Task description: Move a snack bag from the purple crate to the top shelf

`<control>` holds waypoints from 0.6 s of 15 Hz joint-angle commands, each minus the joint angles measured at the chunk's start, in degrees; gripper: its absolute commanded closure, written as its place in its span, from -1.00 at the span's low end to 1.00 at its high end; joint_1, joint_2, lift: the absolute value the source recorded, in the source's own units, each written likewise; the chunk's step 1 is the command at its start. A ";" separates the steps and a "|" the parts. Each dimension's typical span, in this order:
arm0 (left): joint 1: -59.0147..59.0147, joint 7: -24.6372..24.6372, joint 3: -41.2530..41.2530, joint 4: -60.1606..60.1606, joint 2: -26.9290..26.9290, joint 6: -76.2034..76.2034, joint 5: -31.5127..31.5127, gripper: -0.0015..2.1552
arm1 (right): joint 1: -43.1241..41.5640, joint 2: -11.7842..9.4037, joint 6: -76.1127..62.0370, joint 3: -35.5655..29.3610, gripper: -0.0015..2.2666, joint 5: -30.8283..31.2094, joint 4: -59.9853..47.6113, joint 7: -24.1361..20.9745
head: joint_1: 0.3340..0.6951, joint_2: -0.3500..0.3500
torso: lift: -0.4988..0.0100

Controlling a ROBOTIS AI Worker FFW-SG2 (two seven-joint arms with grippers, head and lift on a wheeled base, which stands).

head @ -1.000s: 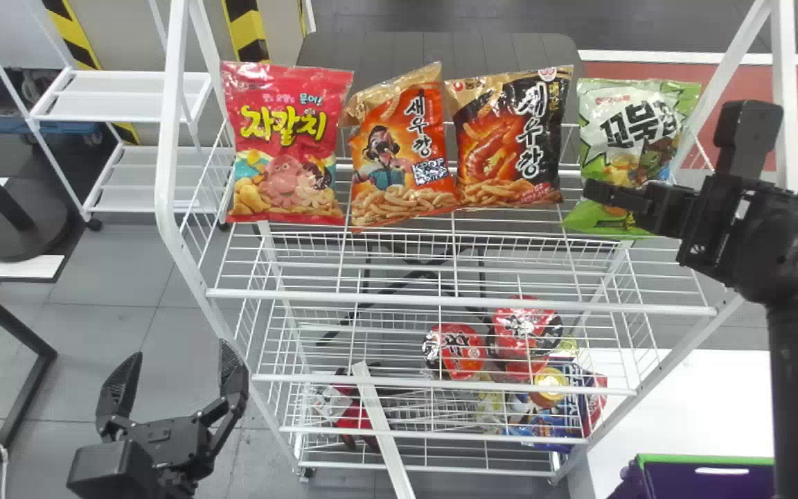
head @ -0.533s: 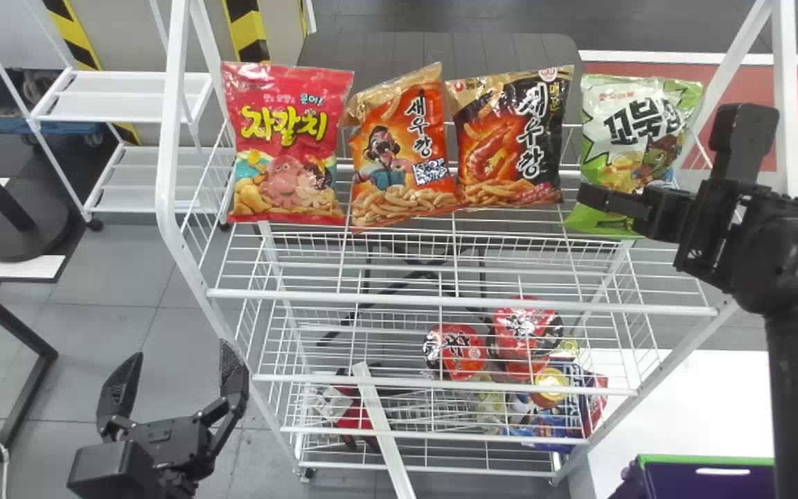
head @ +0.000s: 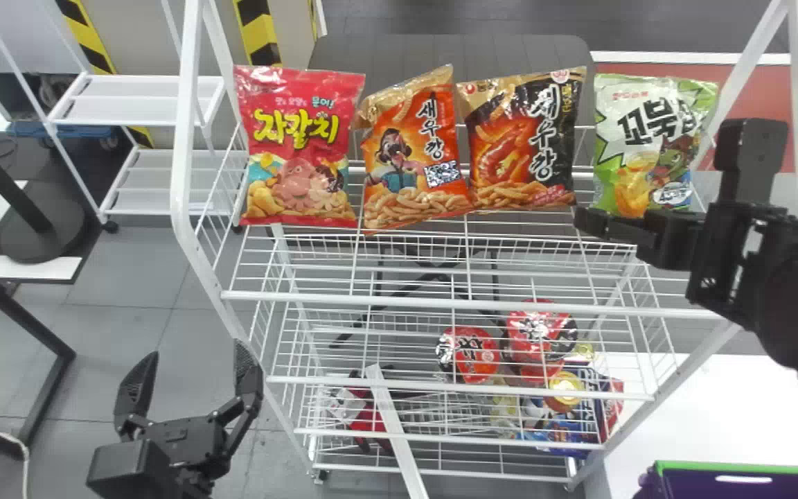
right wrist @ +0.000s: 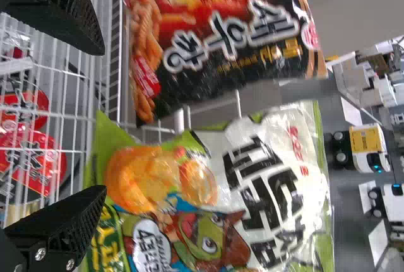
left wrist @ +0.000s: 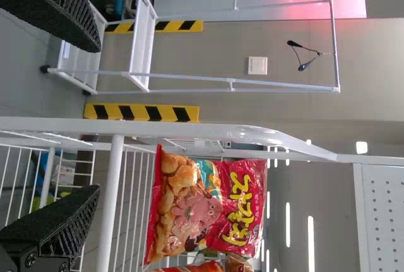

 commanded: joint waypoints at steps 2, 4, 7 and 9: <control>0.18 0.30 0.00 -0.17 0.08 -0.67 0.00 -0.99 | 10.01 0.31 -3.93 1.80 -0.95 -0.73 -9.09 -0.09 | 1.00 0.22 | 0.97; 0.53 0.30 0.09 -0.52 0.08 -0.67 0.00 -0.99 | 16.42 0.40 -13.25 1.89 -0.96 -0.82 -10.93 -0.44 | 1.00 0.29 | 0.97; 1.14 0.30 0.44 -0.87 0.17 -0.67 0.00 -0.99 | 23.54 0.40 -29.42 1.10 -0.97 -1.26 -8.56 -0.79 | 1.00 0.30 | 0.97; 1.58 0.39 0.79 -1.14 0.17 -0.67 0.00 -0.98 | 27.15 0.40 -39.09 0.75 -0.97 -2.49 -5.48 -1.23 | 1.00 0.29 | 0.97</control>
